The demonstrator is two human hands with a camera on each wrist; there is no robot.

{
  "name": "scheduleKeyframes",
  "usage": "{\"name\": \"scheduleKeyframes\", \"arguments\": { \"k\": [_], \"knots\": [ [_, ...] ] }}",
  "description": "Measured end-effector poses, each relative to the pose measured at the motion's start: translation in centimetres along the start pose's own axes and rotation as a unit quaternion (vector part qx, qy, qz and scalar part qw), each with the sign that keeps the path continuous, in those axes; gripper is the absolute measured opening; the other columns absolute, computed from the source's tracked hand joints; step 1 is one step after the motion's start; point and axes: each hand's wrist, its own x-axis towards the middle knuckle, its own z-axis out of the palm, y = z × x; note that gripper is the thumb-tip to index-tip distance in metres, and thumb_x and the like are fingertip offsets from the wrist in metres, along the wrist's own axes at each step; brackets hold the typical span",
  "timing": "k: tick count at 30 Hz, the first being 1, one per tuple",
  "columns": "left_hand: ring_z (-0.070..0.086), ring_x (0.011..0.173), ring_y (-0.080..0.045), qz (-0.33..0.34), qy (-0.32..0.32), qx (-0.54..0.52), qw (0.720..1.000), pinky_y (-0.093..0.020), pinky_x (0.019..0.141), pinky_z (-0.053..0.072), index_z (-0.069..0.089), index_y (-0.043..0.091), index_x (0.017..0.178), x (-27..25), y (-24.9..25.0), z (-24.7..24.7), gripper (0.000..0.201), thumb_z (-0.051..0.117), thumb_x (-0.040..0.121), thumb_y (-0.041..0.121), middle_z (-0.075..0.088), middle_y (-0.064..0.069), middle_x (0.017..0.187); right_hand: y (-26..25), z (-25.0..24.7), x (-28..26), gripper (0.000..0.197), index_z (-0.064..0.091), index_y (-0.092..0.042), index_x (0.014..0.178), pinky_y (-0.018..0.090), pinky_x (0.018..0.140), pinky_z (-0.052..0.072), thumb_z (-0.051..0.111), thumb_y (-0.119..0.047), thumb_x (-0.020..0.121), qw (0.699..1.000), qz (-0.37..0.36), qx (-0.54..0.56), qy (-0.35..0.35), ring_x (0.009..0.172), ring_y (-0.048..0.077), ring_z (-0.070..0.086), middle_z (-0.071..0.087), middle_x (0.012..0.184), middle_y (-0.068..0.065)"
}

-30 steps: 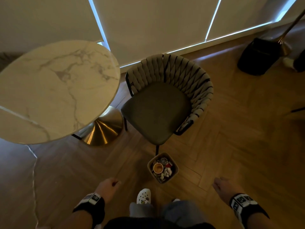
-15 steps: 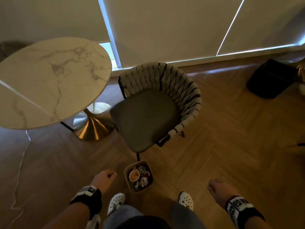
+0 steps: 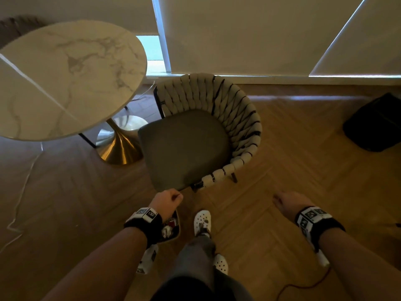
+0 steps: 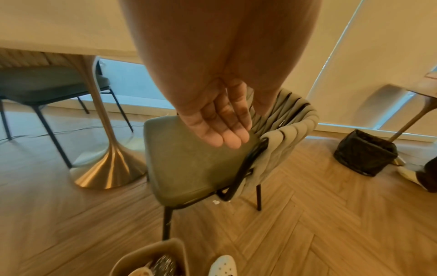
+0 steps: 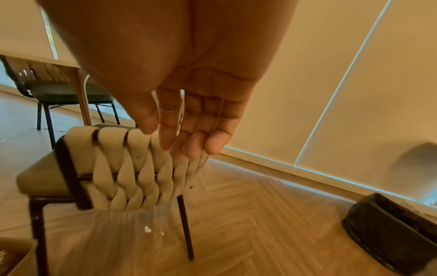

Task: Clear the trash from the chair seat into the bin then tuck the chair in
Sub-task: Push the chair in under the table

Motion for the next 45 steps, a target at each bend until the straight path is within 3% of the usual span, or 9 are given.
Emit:
{"name": "scheduleKeyframes", "arguments": {
  "k": [8, 11, 17, 21, 27, 35, 40, 43, 45],
  "knots": [
    [0.064, 0.1, -0.016, 0.026, -0.04, -0.074, 0.996, -0.031, 0.088, 0.053, 0.062, 0.022, 0.123, 10.2, 9.4, 1.1, 0.027, 0.056, 0.099, 0.031, 0.067, -0.001, 0.113, 1.0, -8.7, 12.7, 0.035, 0.05, -0.02, 0.126, 0.034, 0.081, 0.045, 0.034, -0.035, 0.099, 0.996, -0.053, -0.041, 0.055, 0.102, 0.027, 0.057, 0.056, 0.122, 0.007],
    [0.062, 0.106, -0.016, 0.01, -0.079, -0.065, 0.995, -0.03, 0.091, 0.051, 0.06, 0.022, 0.127, 12.8, 11.2, 2.1, 0.032, 0.059, 0.097, 0.03, 0.064, 0.0, 0.119, 1.6, -11.0, 17.2, 0.038, 0.04, -0.023, 0.136, 0.04, 0.09, 0.046, 0.036, -0.03, 0.099, 0.994, -0.067, -0.063, 0.052, 0.113, 0.03, 0.051, 0.046, 0.135, 0.008],
    [0.055, 0.117, -0.021, 0.0, -0.13, 0.007, 0.992, -0.039, 0.101, 0.049, 0.053, 0.027, 0.134, 16.5, 12.3, 4.6, 0.051, 0.07, 0.088, 0.041, 0.051, 0.0, 0.13, 3.4, -14.7, 24.3, 0.046, 0.031, -0.023, 0.143, 0.043, 0.106, 0.034, 0.036, -0.016, 0.098, 0.977, -0.12, -0.162, 0.076, 0.137, 0.031, 0.028, 0.027, 0.152, 0.008],
    [0.047, 0.13, -0.025, -0.016, -0.144, 0.049, 0.988, -0.042, 0.108, 0.043, 0.037, 0.029, 0.148, 18.4, 12.5, 7.2, 0.074, 0.071, 0.085, 0.046, 0.044, -0.001, 0.143, 4.9, -15.3, 29.0, 0.047, 0.03, -0.023, 0.144, 0.043, 0.115, 0.022, 0.039, -0.021, 0.098, 0.937, -0.211, -0.265, 0.091, 0.145, 0.029, 0.012, 0.017, 0.157, 0.009],
    [0.057, 0.124, -0.027, -0.037, -0.089, 0.126, 0.987, -0.045, 0.097, 0.051, 0.035, 0.036, 0.146, 19.1, 13.1, 9.7, 0.056, 0.056, 0.094, 0.034, 0.051, 0.002, 0.144, 6.0, -15.5, 34.1, 0.047, 0.03, -0.021, 0.145, 0.043, 0.119, 0.005, 0.039, -0.023, 0.099, 0.875, -0.297, -0.376, 0.068, 0.148, 0.028, 0.004, 0.015, 0.16, 0.009],
    [0.065, 0.11, -0.024, -0.015, -0.118, 0.097, 0.988, -0.04, 0.091, 0.053, 0.038, 0.043, 0.143, 19.4, 12.7, 8.9, 0.055, 0.056, 0.092, 0.032, 0.066, 0.002, 0.126, 6.0, -16.0, 36.8, 0.041, 0.05, -0.031, 0.132, 0.045, 0.117, 0.008, 0.05, -0.031, 0.091, 0.844, -0.346, -0.402, 0.081, 0.137, 0.031, 0.03, 0.039, 0.146, 0.009],
    [0.064, 0.112, -0.023, -0.023, -0.149, 0.126, 0.981, -0.042, 0.092, 0.055, 0.035, 0.048, 0.145, 19.1, 10.4, 6.4, 0.059, 0.056, 0.093, 0.031, 0.064, 0.003, 0.13, 4.5, -15.1, 35.9, 0.043, 0.048, -0.033, 0.134, 0.044, 0.117, 0.009, 0.047, -0.036, 0.092, 0.838, -0.35, -0.41, 0.08, 0.135, 0.03, 0.031, 0.039, 0.144, 0.008],
    [0.063, 0.112, -0.019, -0.026, -0.148, 0.169, 0.974, -0.038, 0.091, 0.055, 0.037, 0.051, 0.143, 18.8, 7.5, 3.7, 0.055, 0.054, 0.096, 0.031, 0.063, 0.007, 0.131, 2.5, -13.8, 34.3, 0.038, 0.055, -0.031, 0.127, 0.043, 0.112, 0.02, 0.047, -0.035, 0.09, 0.847, -0.354, -0.389, 0.078, 0.124, 0.031, 0.042, 0.049, 0.133, 0.01],
    [0.062, 0.111, -0.015, -0.024, -0.152, 0.178, 0.972, -0.034, 0.092, 0.053, 0.04, 0.053, 0.14, 18.2, 5.9, 2.1, 0.052, 0.057, 0.095, 0.034, 0.062, 0.012, 0.129, 1.2, -13.1, 32.9, 0.031, 0.066, -0.028, 0.112, 0.044, 0.102, 0.034, 0.057, -0.033, 0.083, 0.847, -0.351, -0.395, 0.059, 0.107, 0.032, 0.054, 0.06, 0.116, 0.012]
  ]
}}
